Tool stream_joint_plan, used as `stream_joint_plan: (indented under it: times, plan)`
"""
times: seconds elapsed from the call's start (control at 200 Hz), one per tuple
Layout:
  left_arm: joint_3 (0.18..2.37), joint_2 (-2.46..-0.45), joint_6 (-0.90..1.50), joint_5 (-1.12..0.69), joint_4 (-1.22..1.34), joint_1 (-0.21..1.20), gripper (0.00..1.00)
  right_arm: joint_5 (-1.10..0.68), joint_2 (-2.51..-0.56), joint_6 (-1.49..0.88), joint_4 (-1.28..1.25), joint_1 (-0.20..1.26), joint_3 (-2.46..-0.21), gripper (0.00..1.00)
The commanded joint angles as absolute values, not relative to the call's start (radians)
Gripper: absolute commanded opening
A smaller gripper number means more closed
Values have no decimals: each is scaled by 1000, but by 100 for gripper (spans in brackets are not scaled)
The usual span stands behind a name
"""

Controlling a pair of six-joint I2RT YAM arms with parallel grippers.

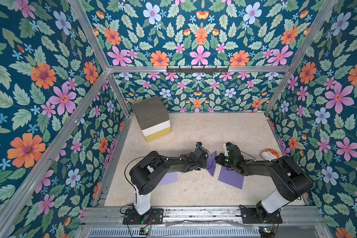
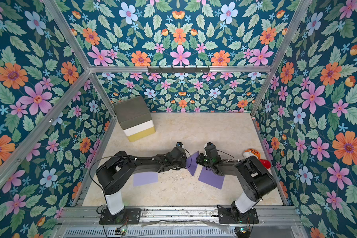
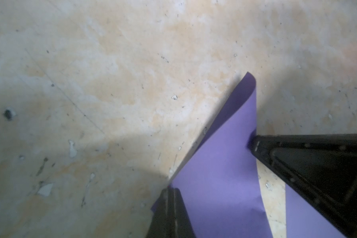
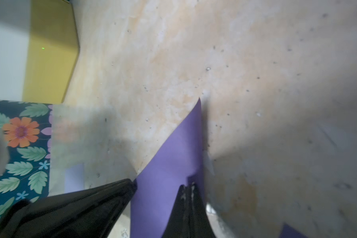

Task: Fold the square paper diagonally
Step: Fold the paper at the center of the board.

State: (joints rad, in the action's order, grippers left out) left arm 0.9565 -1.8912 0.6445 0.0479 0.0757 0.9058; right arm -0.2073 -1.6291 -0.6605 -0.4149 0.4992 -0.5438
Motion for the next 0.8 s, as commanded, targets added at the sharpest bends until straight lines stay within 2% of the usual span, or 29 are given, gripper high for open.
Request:
stream_joint_plan:
  times: [0.0,0.145,0.275,0.495,0.6,0.795]
  plan:
    - [934,-1950,626,61,-339,903,0,-112,-1641,-628,-356,500,-549,0]
    - [935,-1953,626,64,-341,904,0,-4,-1630,-603,-246,500,-568,0]
    - [936,-1954,627,66,-343,903,0,2,-1572,-589,-217,500,-571,0]
    - [939,-1959,625,61,-342,903,0,-136,-1502,-602,-312,500,-572,1]
    - [939,-1957,624,59,-342,904,0,-192,-1542,-616,-359,500,-592,1]
    - [937,-1956,624,54,-340,904,0,-190,-1637,-620,-378,499,-630,0]
